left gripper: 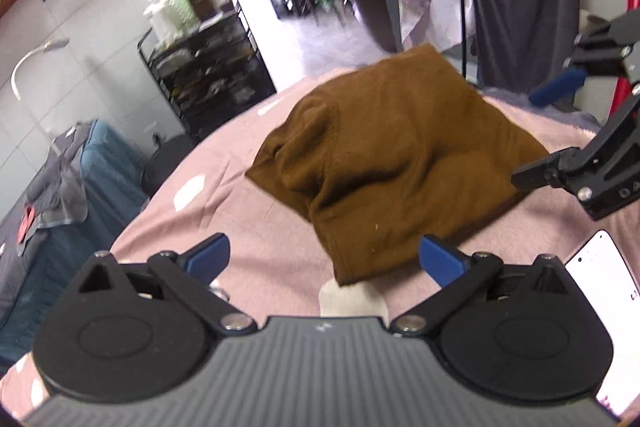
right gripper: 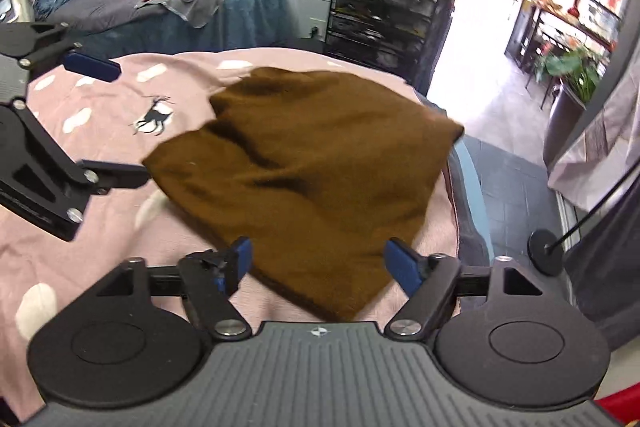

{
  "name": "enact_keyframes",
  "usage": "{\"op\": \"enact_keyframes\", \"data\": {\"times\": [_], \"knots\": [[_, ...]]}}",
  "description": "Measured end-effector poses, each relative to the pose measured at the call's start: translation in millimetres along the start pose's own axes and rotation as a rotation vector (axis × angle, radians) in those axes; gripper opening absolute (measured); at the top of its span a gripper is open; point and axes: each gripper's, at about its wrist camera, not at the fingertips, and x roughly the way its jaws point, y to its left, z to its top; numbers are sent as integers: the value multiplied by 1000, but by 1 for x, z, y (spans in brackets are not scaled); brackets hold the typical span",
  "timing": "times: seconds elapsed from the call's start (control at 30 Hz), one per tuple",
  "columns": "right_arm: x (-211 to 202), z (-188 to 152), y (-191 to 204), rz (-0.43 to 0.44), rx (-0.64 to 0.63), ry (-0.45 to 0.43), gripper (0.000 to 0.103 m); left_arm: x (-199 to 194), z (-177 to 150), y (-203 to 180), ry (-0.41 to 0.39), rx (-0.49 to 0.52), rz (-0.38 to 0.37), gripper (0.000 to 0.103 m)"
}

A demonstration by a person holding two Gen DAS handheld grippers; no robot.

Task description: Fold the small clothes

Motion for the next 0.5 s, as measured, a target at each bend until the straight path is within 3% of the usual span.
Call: {"op": "enact_keyframes", "data": {"times": [0.17, 0.3, 0.4, 0.5], "knots": [[5, 18, 11, 21, -63, 68, 103, -3, 6, 2, 84, -12, 39, 103], [10, 34, 17, 33, -104, 130, 103, -3, 12, 18, 123, -52, -3, 103], [10, 41, 24, 10, -166, 167, 103, 1, 16, 17, 140, -12, 35, 103], [12, 47, 26, -2, -204, 204, 103, 7, 22, 16, 158, -2, 26, 103]]}}
